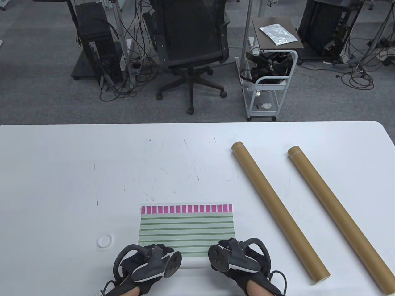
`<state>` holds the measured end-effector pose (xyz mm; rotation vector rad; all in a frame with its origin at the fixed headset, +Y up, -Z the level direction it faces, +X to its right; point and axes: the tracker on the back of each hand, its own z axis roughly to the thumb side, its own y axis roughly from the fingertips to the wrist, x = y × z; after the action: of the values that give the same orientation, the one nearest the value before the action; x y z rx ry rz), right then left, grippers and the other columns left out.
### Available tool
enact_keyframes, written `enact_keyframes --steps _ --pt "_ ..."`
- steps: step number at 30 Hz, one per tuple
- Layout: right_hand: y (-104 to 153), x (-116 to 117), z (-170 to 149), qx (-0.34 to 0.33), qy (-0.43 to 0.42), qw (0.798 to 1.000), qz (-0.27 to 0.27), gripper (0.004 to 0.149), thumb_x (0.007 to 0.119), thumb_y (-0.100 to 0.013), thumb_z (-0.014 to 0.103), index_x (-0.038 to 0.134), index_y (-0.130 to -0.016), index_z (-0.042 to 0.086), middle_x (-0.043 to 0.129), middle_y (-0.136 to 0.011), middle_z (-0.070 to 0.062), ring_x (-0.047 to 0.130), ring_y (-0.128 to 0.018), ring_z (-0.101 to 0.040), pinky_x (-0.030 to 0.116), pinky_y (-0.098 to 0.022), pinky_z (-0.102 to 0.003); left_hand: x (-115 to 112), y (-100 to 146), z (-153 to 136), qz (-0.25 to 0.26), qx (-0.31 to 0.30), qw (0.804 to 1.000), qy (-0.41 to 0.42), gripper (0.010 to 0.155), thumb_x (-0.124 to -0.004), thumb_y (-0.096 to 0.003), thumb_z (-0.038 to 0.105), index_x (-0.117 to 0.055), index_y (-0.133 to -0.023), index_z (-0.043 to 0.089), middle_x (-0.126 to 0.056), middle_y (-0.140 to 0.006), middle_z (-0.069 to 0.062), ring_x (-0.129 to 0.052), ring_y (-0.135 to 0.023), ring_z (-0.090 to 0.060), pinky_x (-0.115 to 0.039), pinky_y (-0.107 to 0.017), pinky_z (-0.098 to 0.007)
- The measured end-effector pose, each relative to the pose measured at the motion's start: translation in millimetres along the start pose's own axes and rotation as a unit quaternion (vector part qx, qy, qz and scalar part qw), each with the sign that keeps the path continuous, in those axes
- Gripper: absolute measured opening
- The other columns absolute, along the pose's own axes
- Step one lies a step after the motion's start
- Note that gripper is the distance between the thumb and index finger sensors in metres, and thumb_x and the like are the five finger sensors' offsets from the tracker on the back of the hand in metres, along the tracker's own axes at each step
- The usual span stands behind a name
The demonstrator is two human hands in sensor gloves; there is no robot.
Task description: Roll up mouse pads and store in mailing tubes
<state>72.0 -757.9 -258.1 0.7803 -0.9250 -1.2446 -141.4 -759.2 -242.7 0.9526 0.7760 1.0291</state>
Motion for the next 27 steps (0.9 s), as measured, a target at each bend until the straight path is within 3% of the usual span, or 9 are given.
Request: enact_keyframes --steps 3,10,14,19,23,25,27 --pt "-1.1 2.4 -2.7 0.010 -0.019 1.000 0.007 0.052 0.068 -0.042 0.045 0.073 -0.090 0.027 0.083 -0.085 0.000 0.086 -0.069 -0.023 0.075 -0.059 -0.043 1.9 2.4 2.0 0.008 0.002 1.000 0.004 0.048 -0.064 -0.0396 0.050 -0.066 -0.085 0.036 -0.084 -0.090 0.008 -0.099 -0.074 -0.019 -0.089 -0.049 -0.025" --pt "-1.5 2.6 -1.7 0.012 -0.012 1.000 0.005 0.051 0.065 -0.043 0.044 0.073 -0.091 0.027 0.082 -0.085 -0.001 0.086 -0.069 -0.024 0.075 -0.059 -0.043 2.7 0.3 -2.2 -0.004 0.007 1.000 0.022 0.049 -0.067 -0.0393 0.051 -0.073 -0.086 0.036 -0.086 -0.090 0.007 -0.098 -0.077 -0.020 -0.089 -0.051 -0.026" --pt "0.9 -2.2 0.0 0.011 0.009 1.000 -0.026 0.052 0.069 -0.041 0.047 0.072 -0.090 0.028 0.081 -0.085 0.000 0.084 -0.070 -0.022 0.074 -0.061 -0.043 2.8 -3.6 -3.4 -0.017 0.014 0.999 0.036 0.048 -0.064 -0.0406 0.049 -0.074 -0.086 0.036 -0.088 -0.090 0.007 -0.097 -0.078 -0.020 -0.088 -0.052 -0.027" --pt "-3.3 1.0 -2.1 0.014 0.003 1.000 -0.002 0.055 0.071 -0.039 0.049 0.072 -0.090 0.029 0.082 -0.086 0.001 0.085 -0.071 -0.022 0.074 -0.061 -0.043 3.5 -3.8 -3.9 -0.019 0.019 0.999 0.034 0.048 -0.062 -0.0412 0.048 -0.074 -0.086 0.036 -0.087 -0.090 0.008 -0.096 -0.078 -0.019 -0.087 -0.053 -0.026" --pt "-3.6 2.9 -2.8 0.017 -0.005 1.000 -0.001 0.053 0.068 -0.041 0.046 0.073 -0.091 0.027 0.082 -0.086 0.000 0.084 -0.072 -0.024 0.073 -0.061 -0.044 2.4 -1.7 -3.9 -0.016 0.012 0.999 0.029 0.048 -0.060 -0.0420 0.048 -0.069 -0.088 0.037 -0.064 -0.105 0.004 -0.094 -0.080 -0.020 -0.086 -0.055 -0.027" --pt "-3.4 3.2 -1.6 0.016 0.002 1.000 -0.001 0.053 0.067 -0.042 0.046 0.073 -0.091 0.027 0.081 -0.087 0.000 0.084 -0.072 -0.024 0.073 -0.062 -0.044 4.6 0.2 -2.7 -0.008 0.005 1.000 0.015 0.048 -0.061 -0.0421 0.048 -0.069 -0.088 0.036 -0.062 -0.105 0.003 -0.094 -0.082 -0.019 -0.086 -0.056 -0.027" --pt "-3.2 3.5 -1.4 0.016 0.003 1.000 -0.002 0.052 0.065 -0.043 0.045 0.073 -0.091 0.027 0.081 -0.087 0.000 0.084 -0.072 -0.024 0.073 -0.062 -0.045 8.6 3.2 -3.0 0.006 0.000 1.000 0.000 0.049 -0.068 -0.0405 0.049 -0.073 -0.088 0.036 -0.070 -0.102 0.005 -0.091 -0.086 -0.019 -0.082 -0.065 -0.037"
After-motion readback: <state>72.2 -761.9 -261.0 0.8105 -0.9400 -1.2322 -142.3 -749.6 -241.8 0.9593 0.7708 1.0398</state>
